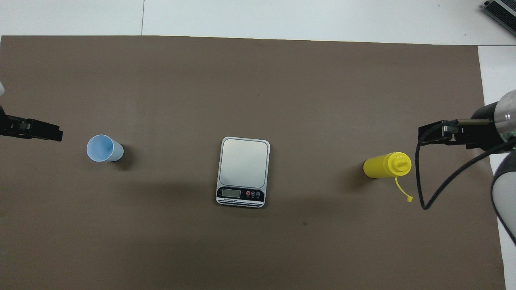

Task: Pour seasoning into cup on scale with both arms
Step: 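Reach the left gripper toward the light-blue cup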

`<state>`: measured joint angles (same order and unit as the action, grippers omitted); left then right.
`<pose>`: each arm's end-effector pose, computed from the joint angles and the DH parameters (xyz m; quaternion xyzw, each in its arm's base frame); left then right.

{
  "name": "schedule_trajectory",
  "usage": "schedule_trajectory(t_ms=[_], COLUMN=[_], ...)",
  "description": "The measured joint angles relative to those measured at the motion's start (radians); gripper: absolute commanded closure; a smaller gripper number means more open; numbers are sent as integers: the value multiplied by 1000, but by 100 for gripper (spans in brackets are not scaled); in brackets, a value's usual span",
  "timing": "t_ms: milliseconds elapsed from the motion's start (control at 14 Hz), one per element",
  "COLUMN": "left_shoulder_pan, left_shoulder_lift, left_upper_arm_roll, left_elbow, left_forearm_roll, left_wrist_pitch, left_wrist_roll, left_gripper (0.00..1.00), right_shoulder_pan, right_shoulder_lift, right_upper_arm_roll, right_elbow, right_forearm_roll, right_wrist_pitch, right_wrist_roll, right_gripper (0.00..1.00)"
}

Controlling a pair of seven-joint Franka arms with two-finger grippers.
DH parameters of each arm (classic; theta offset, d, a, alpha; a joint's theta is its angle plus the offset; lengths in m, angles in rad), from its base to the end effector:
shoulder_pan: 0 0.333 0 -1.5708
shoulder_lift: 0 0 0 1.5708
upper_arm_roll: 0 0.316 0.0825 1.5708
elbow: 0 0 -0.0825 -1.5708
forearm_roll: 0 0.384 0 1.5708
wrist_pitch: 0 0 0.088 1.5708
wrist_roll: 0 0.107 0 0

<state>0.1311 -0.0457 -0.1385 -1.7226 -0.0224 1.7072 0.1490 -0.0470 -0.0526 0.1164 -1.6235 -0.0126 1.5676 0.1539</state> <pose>0.5498 -0.0077 0.5893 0.9969 -0.0767 0.0155 0.0069 0.5362 0.0376 0.6279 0.9991 -0.0423 -0.0008 0.0095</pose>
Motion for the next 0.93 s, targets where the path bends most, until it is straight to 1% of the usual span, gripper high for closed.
schedule_trajectory(t_ms=[215,358,645,788,931], left_shoulder_pan=[51,67,93,92,88], left_shoulder_lift=[10,40,82,86,85], left_upper_arm_roll=[5,8,9,4,-4], left_elbow=[-109,-165,-311,-357,-377], left_forearm_roll=[0,0,0,0,0], left_wrist_pitch=[154,246,448,480,491], left_wrist_roll=[4,4,2,-11,-44], left_gripper=[0,0,0,0,0], right_shoulder_pan=[-1,-1,-1,-1,-1], right_shoulder_lift=[0,0,0,0,0], right_upper_arm_roll=[-1,-1,-1,-1,-1], right_elbow=[0,0,0,0,0], right_forearm_roll=[0,0,0,0,0], right_wrist_pitch=[0,0,0,0,0], right_wrist_roll=[0,0,0,0,0], right_gripper=[0,0,0,0,0])
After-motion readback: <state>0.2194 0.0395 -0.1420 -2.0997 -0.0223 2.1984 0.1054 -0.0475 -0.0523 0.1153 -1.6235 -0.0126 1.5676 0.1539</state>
